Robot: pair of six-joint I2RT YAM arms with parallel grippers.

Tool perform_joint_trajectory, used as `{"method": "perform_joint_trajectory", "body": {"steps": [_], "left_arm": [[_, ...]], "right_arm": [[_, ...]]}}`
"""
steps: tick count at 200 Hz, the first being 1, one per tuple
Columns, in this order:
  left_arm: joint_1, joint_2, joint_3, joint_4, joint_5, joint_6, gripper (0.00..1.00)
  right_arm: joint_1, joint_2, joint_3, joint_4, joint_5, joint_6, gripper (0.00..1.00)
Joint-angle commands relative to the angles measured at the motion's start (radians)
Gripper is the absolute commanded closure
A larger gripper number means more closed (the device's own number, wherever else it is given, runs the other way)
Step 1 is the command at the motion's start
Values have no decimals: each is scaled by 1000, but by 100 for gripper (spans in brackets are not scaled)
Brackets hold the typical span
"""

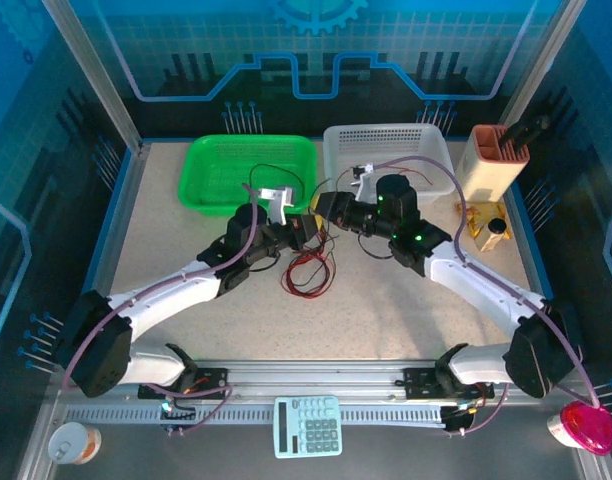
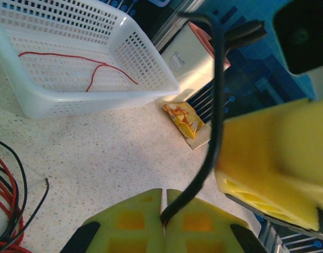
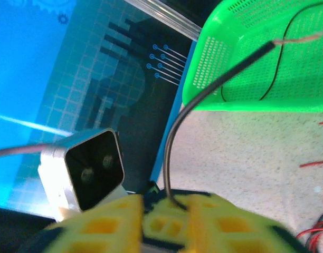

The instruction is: Untangle the cables

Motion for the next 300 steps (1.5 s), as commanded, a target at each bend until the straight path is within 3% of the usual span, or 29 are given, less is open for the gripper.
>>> {"method": "perform_joint_trajectory", "body": {"steps": [1, 45, 93, 158, 243, 300], "left_arm": [[3, -25, 60, -46, -29, 13, 100], [4, -32, 156, -170, -12, 29, 100], [3, -32, 260, -312, 8, 17, 100], [3, -49, 378, -427, 44, 0, 100], [3, -58, 504, -469, 79, -52, 100], [12, -48, 720, -573, 42, -18, 100]], "right_arm": [[-25, -79, -8, -46, 27, -50, 50], [-45, -196, -50, -231, 122, -202, 22], [-47, -312, -204, -275, 201, -415, 13], [-46, -301, -301, -116, 109, -566, 11], [28, 4, -213, 131, 93, -466, 12], [70, 148, -222, 242, 115, -410, 14]]}}
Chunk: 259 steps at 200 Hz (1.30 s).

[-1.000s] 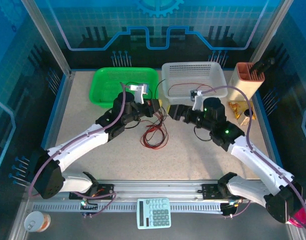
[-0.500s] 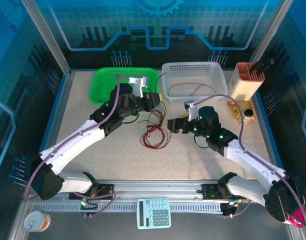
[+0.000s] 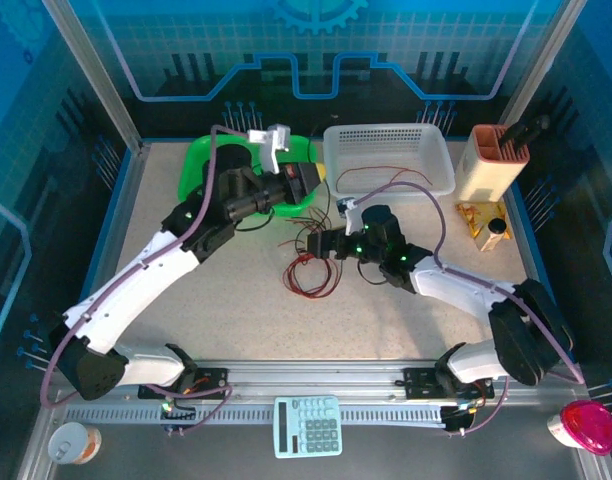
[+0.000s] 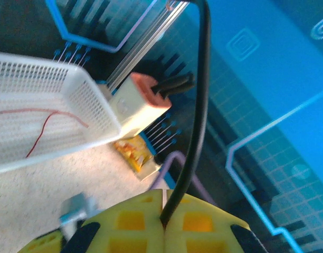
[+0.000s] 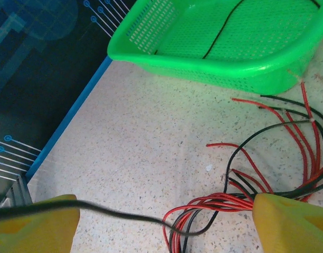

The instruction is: Untangle the cables

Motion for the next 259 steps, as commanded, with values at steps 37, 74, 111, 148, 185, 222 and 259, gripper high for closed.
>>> {"method": "perform_joint_trajectory", "body": {"steps": [37, 74, 111, 148, 185, 222, 259], "left_arm": [[50, -13, 247, -83, -14, 20, 100], [103, -6, 337, -75, 5, -11, 100], [144, 2, 406, -76, 1, -10, 100], [202, 11, 470, -75, -21, -8, 100], [236, 46, 557, -67, -7, -37, 100], [260, 89, 629, -91, -13, -9, 100], [272, 117, 643, -93, -110, 142, 100]], "right_arm": [[29, 111, -7, 110, 45, 37, 15], [28, 220, -6, 154, 77, 48, 18], [29, 296, -2, 204, 64, 76, 20], [30, 273, -2, 161, 84, 54, 19], [27, 319, 17, 145, 106, 60, 19], [27, 304, 6, 170, 71, 71, 19], [29, 164, -4, 104, 56, 20, 17]]}}
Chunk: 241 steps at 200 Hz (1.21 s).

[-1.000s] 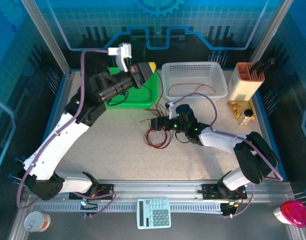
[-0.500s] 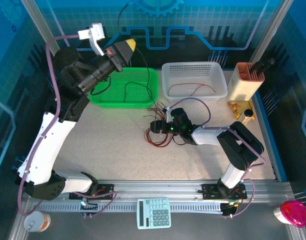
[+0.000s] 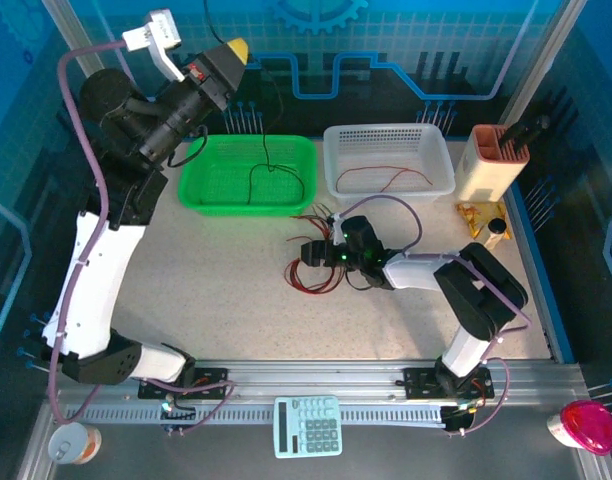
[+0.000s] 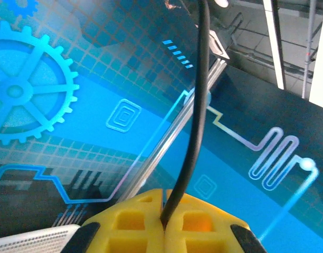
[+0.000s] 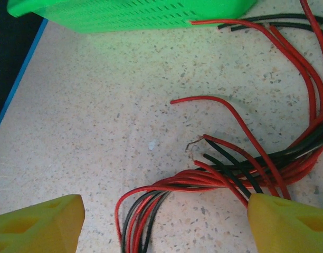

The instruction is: Untangle the cables

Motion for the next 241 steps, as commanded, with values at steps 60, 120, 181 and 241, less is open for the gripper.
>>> {"method": "perform_joint_trajectory", "body": {"steps": [60, 120, 181, 241], "left_arm": [[29, 73, -22, 125, -150, 309, 100], [55, 125, 8, 151, -177, 388, 100], [121, 155, -13, 164, -198, 376, 100], [174, 163, -299, 172, -147, 344, 100]], "right_arm": [[-8, -335, 17, -253, 12, -152, 12], [-28, -478, 27, -409, 130, -232, 0], [-45, -496, 73, -544, 288, -220, 0], [-52, -574, 103, -646, 386, -218, 0]]}}
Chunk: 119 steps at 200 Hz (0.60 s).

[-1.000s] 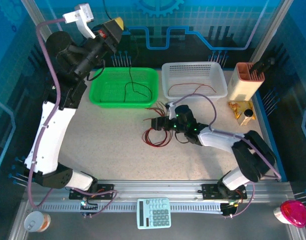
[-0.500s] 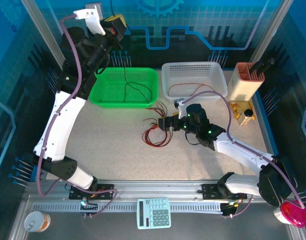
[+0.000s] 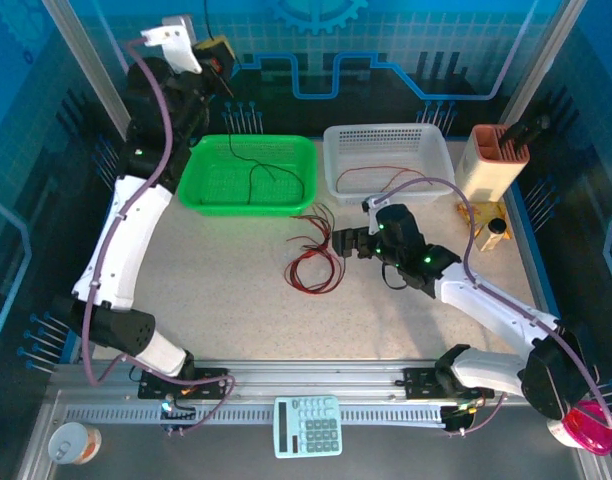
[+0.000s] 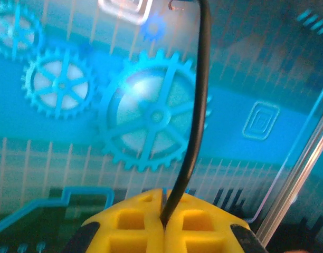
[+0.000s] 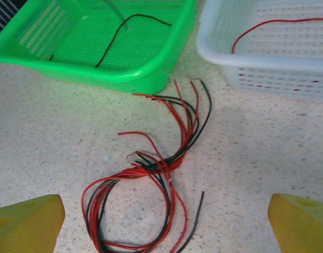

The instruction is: Untangle the cables

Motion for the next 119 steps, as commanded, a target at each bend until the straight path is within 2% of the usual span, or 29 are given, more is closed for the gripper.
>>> {"method": "perform_joint_trajectory", "body": {"steps": [1, 34, 62, 79, 101, 119], "left_arm": [[20, 20, -130, 1, 34, -19, 100], [53, 65, -306, -53, 117, -36, 100], [63, 117, -364, -135, 169, -14, 100], [63, 161, -343, -217, 164, 15, 100], [62, 228, -283, -332, 99, 46, 100], [62, 288, -225, -417, 52, 57, 100]], "right_arm": [[-13, -64, 34, -60, 82, -9, 0], [-74, -163, -29, -36, 74, 112, 0], [-86, -174, -5, -92, 81, 84, 0], [-85, -159, 13, -103, -31, 22, 0], [-84, -126, 27, -90, -177, 17, 0], [-70, -100, 34, -76, -237, 33, 0]]}}
